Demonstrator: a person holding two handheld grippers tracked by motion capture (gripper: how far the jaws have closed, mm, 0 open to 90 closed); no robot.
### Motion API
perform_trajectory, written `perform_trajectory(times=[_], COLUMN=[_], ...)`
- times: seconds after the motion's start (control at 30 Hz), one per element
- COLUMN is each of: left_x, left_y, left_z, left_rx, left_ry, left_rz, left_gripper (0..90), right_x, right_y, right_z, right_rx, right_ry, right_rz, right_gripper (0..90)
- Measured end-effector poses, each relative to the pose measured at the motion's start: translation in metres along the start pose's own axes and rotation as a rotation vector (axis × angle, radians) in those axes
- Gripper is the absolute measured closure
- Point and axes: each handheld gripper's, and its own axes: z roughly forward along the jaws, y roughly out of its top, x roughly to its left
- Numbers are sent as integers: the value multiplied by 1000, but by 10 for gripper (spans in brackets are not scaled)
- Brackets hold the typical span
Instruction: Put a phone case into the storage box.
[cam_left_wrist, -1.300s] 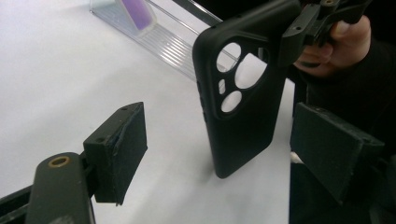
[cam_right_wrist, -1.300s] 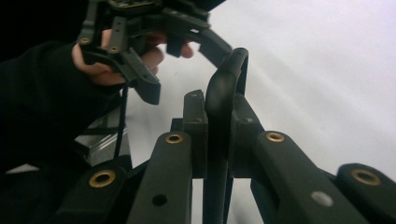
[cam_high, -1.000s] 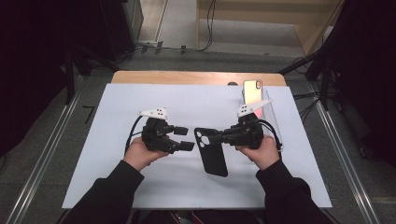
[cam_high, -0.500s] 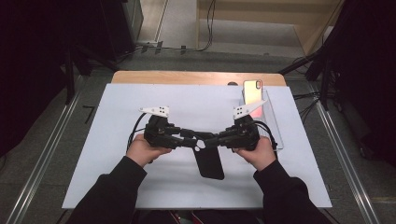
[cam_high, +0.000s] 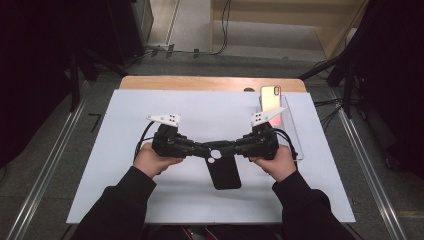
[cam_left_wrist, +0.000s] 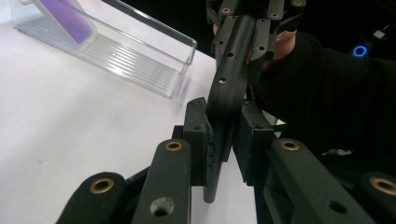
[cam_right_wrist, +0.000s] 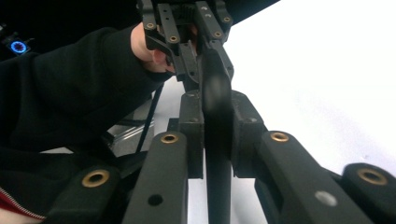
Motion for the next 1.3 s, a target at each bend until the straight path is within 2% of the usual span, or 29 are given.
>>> perform_trajectory(times=[0.13, 0.27, 0.37, 0.47, 0.57, 0.67, 0.77, 0.87, 0.97, 1.07, 1.2, 1.3], left_x=[-3, -4, -5, -7, -10, -12, -14, -17, -21, -25, -29, -31], left_y=[2, 4, 6, 7, 10, 11, 13, 15, 17, 19, 21, 22], left_z=[-1, -3, -6, -10, -13, -15, -17, -18, -18, -16, -13, -11], left_rx=[11, 18, 16, 21, 36, 33, 24, 22, 27, 31, 49, 34], left_ry=[6, 12, 33, 65, 112, 139, 169, 212, 278, 310, 370, 406], left_rz=[6, -10, -24, -34, -61, -81, -102, -128, -152, -165, -186, -205], left_gripper=[777, 778, 778, 777, 776, 776, 776, 776, 775, 775, 775, 775], right_x=[1, 2, 4, 5, 7, 8, 11, 14, 17, 20, 24, 26], right_y=[0, 1, 0, -3, -6, -9, -11, -11, -12, -11, -10, -10], right_z=[1, 2, 0, -2, -3, -2, 2, 6, 11, 19, 30, 36], right_rx=[4, -15, -32, -40, -43, -89, -112, -92, -85, -65, -78, -89], right_ry=[-21, -44, -84, -118, -138, -137, -202, -246, -293, -368, -434, -466], right_rz=[-3, -24, -28, -28, -57, -43, -56, -57, -56, -35, -21, -6], right_gripper=[699, 529, 397, 311, 255, 145, 0, 0, 0, 0, 0, 0])
